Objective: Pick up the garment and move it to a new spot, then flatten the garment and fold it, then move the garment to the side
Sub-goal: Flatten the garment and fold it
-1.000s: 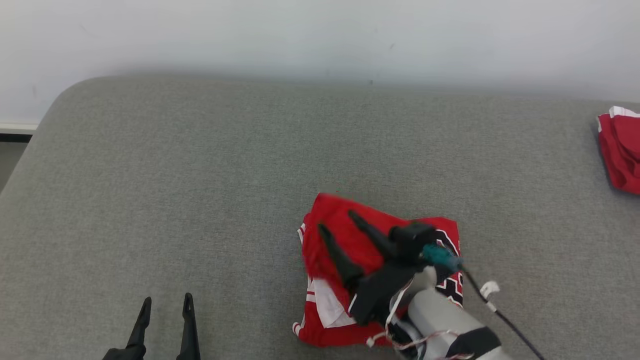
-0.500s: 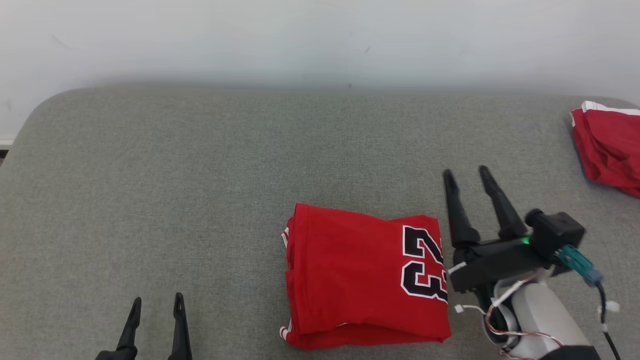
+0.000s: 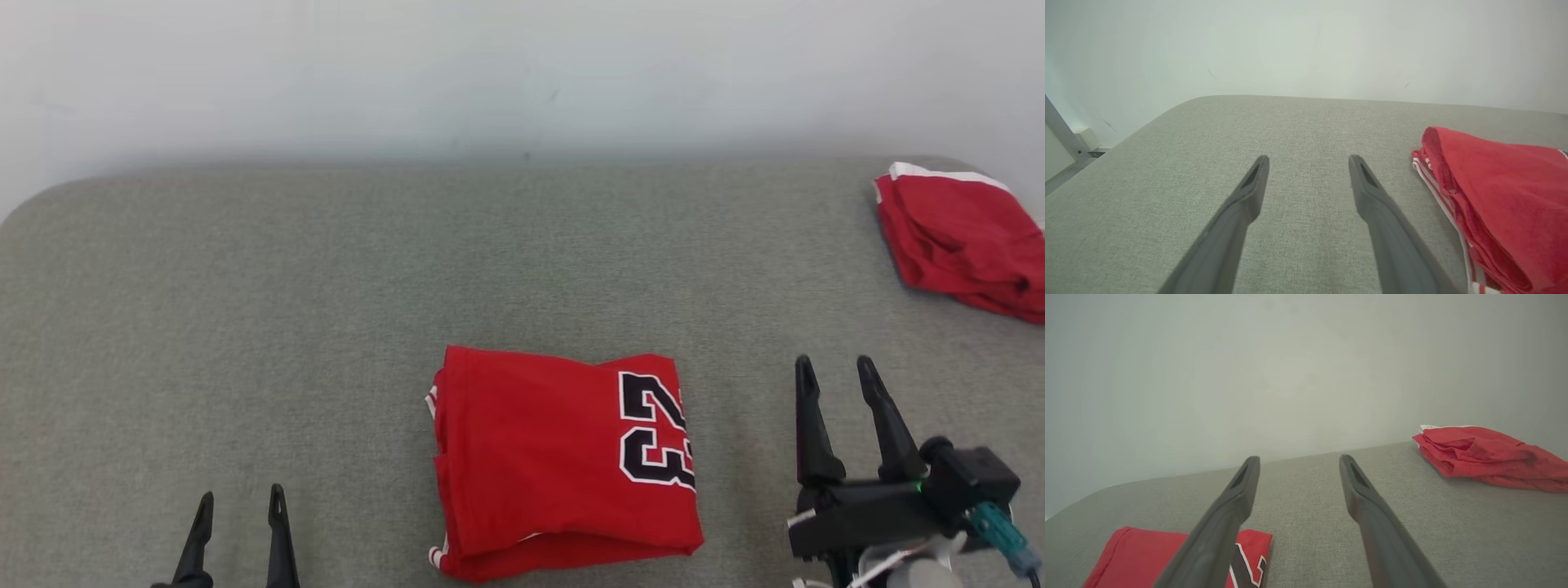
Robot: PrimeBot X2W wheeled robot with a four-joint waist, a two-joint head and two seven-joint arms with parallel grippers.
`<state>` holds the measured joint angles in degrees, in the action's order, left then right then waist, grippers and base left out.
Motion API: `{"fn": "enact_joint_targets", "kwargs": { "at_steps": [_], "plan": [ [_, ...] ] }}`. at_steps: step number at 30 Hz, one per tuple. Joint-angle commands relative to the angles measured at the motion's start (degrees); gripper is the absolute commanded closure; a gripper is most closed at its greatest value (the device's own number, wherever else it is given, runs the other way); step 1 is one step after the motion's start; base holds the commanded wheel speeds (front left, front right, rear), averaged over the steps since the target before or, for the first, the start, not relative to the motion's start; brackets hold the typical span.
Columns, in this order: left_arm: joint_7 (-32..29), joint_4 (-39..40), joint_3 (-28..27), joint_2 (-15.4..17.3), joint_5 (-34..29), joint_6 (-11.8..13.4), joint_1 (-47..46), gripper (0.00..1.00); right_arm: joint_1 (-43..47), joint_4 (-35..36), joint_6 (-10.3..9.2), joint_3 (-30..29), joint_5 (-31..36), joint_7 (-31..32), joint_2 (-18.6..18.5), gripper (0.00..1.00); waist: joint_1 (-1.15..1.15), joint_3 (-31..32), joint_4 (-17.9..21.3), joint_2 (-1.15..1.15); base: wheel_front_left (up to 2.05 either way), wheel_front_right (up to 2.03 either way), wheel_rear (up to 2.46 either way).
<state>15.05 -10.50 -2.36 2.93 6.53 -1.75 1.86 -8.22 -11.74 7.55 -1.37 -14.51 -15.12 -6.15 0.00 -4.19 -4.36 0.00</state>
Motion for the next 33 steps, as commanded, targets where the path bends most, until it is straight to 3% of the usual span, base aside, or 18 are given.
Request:
{"fn": "enact_joint_targets", "kwargs": {
  "at_steps": [1,14,33],
  "plan": [
    [0.2,0.3,-0.2,-0.1,-0.4,0.3,0.9,0.0,1.9,0.7,-0.16,-0.7,0.6,0.0,0.7,0.0,0.0,1.3,1.5,0.0,0.0,0.0,0.0],
    [0.2,0.9,-0.6,-0.1,-1.0,0.5,3.1,0.0,9.6,1.1,-0.16,-1.1,4.8,0.0,3.0,0.0,0.0,3.2,3.4,0.0,0.0,0.0,0.0],
    [0.2,0.7,0.5,-0.1,-3.3,-0.8,5.3,0.0,10.2,-2.2,-0.16,4.2,8.6,0.0,3.3,0.0,0.0,4.2,1.6,0.0,0.0,0.0,0.0]
  ]
}}
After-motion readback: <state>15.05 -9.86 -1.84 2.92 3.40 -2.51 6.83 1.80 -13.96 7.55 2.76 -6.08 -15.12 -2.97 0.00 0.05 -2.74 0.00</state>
